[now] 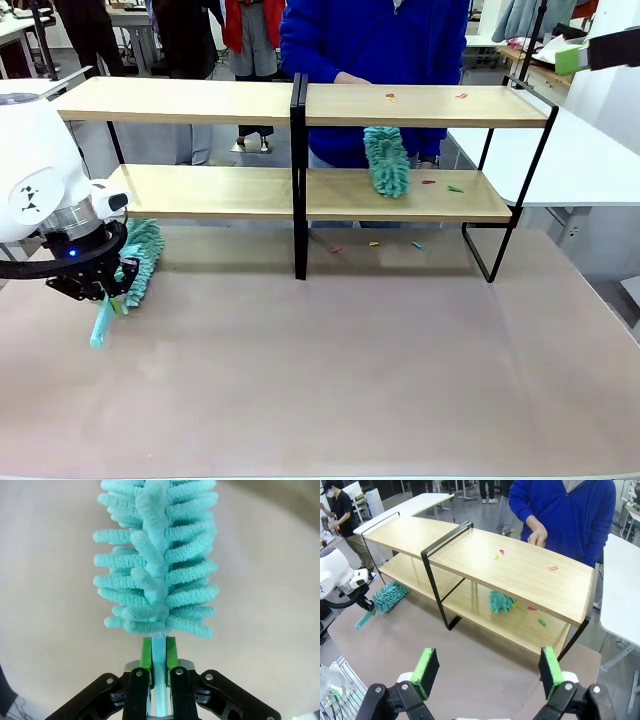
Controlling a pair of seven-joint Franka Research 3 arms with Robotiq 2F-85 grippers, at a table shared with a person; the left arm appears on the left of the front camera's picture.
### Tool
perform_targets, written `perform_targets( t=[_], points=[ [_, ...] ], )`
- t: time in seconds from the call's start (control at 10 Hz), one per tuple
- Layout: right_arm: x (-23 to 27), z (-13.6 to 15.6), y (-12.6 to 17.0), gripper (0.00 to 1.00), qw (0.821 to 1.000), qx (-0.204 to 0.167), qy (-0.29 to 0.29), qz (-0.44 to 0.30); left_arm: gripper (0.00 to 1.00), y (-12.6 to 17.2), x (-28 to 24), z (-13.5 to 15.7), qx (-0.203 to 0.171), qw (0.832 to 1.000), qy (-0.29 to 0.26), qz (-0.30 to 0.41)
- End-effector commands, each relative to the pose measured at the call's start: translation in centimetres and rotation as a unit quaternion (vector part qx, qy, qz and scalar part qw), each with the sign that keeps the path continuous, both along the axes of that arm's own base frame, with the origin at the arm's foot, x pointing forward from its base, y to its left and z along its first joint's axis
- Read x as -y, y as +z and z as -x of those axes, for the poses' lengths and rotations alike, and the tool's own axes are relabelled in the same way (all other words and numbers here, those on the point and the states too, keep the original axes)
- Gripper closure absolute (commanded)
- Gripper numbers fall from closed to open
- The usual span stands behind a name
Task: Clean the shelves.
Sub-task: Clean a randomly selected level of the Shelf with the Duster.
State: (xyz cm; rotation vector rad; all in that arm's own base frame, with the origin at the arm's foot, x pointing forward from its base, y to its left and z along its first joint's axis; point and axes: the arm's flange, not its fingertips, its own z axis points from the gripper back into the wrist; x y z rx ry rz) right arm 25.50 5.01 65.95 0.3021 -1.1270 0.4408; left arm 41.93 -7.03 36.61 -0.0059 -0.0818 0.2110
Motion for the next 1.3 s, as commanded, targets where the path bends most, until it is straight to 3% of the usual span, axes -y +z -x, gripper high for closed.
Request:
perform_targets(
  t=[0.0, 0.3, 0.7, 0.9, 1.1, 1.2],
  points=[
    [0.0, -0.1, -0.1, 0.00, 1.000, 0.000, 0.000, -0.001, 1.00, -0.1, 0.2, -0.8, -0.028, 0.997, 0.056, -0.043],
    [0.0, -0.1, -0.1, 0.00, 1.000, 0.000, 0.000, -0.001, 1.00, 0.8, -0.1, -0.2, 0.069, 0.994, 0.075, -0.047],
    [0.0, -0.1, -0.1, 0.00, 1.000, 0.000, 0.000, -0.001, 1.00, 1.1, 0.3, 0.7, 0.081, 0.994, 0.057, -0.053],
    [0.0, -0.1, -0.1, 0.00, 1.000, 0.000, 0.000, -0.001, 1.00, 1.2, 0.5, 1.2, 0.092, 0.995, -0.020, -0.021],
    [0.0, -0.1, -0.1, 0.00, 1.000, 0.000, 0.000, -0.001, 1.00, 2.2, -0.3, 2.9, 0.100, 0.986, -0.130, 0.030],
    [0.0, -0.1, -0.1, 0.00, 1.000, 0.000, 0.000, -0.001, 1.00, 2.7, -1.2, 4.0, 0.059, 0.974, -0.211, 0.063]
  ],
)
